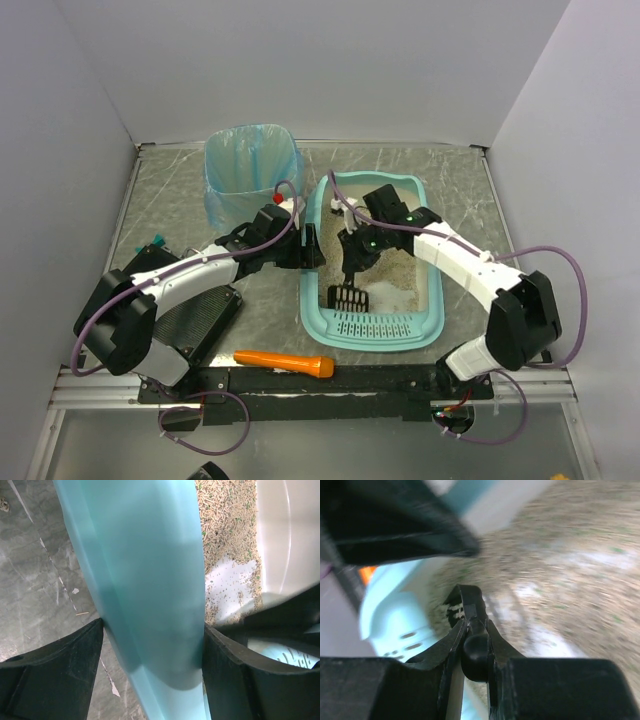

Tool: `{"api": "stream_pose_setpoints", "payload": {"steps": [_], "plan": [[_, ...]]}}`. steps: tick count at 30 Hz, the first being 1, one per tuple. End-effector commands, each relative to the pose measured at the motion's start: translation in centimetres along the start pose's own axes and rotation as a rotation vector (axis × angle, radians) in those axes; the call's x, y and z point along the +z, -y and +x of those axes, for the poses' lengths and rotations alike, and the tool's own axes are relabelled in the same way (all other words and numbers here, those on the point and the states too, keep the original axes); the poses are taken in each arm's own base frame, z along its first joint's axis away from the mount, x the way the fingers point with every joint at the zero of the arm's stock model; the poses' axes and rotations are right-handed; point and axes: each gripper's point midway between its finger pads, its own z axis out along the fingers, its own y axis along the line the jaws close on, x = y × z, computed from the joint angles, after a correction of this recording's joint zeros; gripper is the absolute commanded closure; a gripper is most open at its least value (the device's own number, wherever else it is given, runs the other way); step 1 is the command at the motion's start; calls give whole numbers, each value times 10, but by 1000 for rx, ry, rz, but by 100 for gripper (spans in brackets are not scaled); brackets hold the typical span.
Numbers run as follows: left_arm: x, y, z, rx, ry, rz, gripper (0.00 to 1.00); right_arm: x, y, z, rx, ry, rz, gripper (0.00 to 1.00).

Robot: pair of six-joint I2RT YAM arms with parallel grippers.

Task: Clean the litter box

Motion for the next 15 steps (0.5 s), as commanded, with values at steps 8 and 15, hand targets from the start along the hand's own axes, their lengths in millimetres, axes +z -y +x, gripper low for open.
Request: {"api": "stream_pose_setpoints", "payload": {"steps": [8, 15], "plan": [[-14, 39, -24, 66, 98, 171, 25, -104, 127, -116, -196, 343, 858, 100], [-14, 39, -23, 63, 101, 174, 25, -109, 82, -128, -222, 463, 667, 100]]}}
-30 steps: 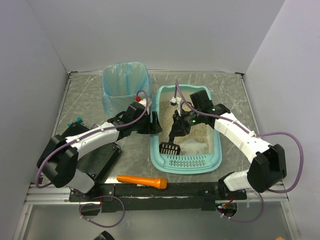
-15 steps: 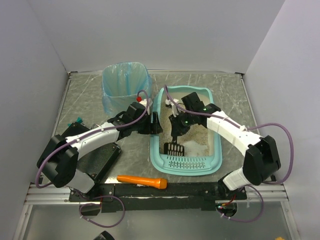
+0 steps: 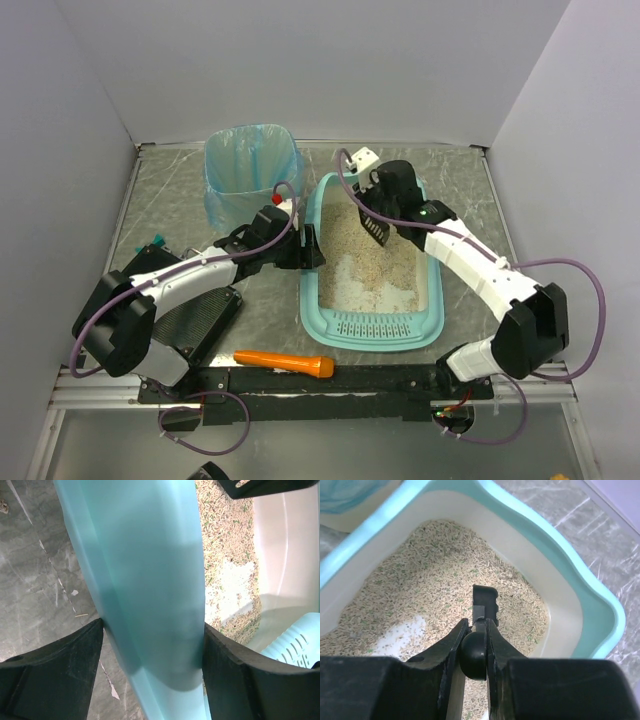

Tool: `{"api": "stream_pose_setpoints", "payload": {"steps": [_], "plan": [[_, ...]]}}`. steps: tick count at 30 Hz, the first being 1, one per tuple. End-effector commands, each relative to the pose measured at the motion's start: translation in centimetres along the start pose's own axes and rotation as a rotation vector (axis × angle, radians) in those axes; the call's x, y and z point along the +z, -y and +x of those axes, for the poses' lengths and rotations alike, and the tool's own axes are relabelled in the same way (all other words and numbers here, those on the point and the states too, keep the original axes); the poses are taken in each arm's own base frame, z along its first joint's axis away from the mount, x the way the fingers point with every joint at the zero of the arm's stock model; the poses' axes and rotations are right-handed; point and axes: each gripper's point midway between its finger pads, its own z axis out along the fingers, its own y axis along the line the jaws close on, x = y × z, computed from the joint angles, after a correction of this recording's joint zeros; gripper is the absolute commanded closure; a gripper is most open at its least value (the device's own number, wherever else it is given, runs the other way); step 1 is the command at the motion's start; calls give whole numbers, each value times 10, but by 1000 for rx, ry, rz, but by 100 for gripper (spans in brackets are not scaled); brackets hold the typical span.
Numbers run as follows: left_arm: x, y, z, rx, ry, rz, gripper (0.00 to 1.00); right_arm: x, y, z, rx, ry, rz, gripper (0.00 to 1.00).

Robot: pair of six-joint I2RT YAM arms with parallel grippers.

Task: Clean the litter box

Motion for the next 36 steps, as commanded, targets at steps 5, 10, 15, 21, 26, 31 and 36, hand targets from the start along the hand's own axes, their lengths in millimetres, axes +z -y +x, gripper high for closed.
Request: {"api": "stream_pose_setpoints", "payload": {"steps": [5, 10, 15, 21, 26, 31, 36], "plan": [[-10, 37, -21, 59, 74, 157, 25, -39, -51, -47, 193, 161, -296, 100], [-8, 38, -19, 44, 64, 165, 25, -14, -90, -40, 406, 53, -435, 100], [-6, 40, -13, 21, 36, 181, 25, 17, -106, -34, 563, 19, -420, 100], [-7, 44, -17, 9, 55, 196, 25, 51, -81, -4, 605, -38, -126, 100], [-10, 40, -18, 7, 70, 173, 25, 32, 0, 7, 550, -12, 309, 100], [-9, 40, -16, 2, 61, 180, 25, 0, 42, -1, 514, 46, 502, 100], [-9, 42, -17, 8, 65, 190, 25, -25, 53, -24, 538, 149, 444, 100]]}}
